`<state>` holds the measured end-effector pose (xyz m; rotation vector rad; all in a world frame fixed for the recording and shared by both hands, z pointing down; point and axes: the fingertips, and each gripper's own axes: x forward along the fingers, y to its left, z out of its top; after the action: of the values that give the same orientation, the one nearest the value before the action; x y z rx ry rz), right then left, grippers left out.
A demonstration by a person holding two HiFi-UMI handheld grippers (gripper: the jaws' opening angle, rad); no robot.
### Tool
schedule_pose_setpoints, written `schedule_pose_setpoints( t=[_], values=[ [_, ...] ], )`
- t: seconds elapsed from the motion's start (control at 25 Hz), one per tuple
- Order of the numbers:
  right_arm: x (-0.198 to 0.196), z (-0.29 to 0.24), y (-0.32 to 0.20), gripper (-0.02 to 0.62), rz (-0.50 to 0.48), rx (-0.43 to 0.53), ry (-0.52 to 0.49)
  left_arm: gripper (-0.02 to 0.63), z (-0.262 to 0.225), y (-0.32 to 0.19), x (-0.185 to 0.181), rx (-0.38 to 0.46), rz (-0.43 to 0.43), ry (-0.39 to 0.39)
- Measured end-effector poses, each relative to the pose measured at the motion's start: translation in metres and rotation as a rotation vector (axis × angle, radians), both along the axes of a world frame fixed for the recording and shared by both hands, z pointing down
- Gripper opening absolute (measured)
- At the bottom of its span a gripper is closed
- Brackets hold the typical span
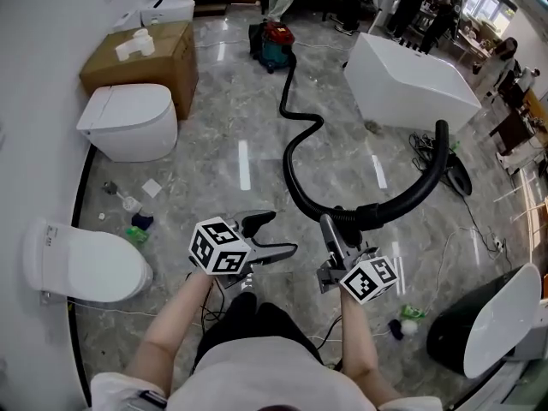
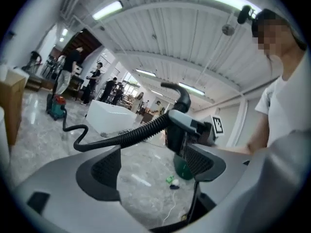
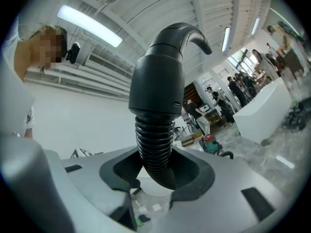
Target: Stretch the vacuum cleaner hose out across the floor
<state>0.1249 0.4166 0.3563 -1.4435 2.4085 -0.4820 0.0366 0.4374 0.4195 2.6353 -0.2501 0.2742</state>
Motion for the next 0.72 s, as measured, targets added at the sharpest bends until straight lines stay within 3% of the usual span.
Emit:
schedule_pose_setpoints(
  t=[0.2, 0.4, 0.48, 0.56, 0.72],
  values=[
    [-0.013, -0.035, 0.000, 0.186, -0.126, 0.085, 0.238, 0.408, 0.008, -0.005, -0.002, 0.401, 0.066, -0.293],
    [-0.039, -0.063, 0.013, 0.186, -0.313, 0.144, 0.400, 0.408, 0.010, -0.037, 0.013, 0.687, 0.120, -0.455],
    [-0.057, -0.066, 0.020, 0.186, -0.376, 0.167, 0.443, 0.408, 0.014, -0.039, 0.028, 0.761, 0.191, -0.476],
    [-0.074, -0.068, 0.027, 0.186, -0.439, 0.186, 0.464, 0.408, 0.012, -0.032, 0.045, 0.795, 0.246, -0.445],
    [-0.104, -0.074, 0.045, 0.187, -0.556, 0.226, 0.476, 0.408, -0.002, -0.017, 0.072, 0.821, 0.246, -0.336]
  ],
)
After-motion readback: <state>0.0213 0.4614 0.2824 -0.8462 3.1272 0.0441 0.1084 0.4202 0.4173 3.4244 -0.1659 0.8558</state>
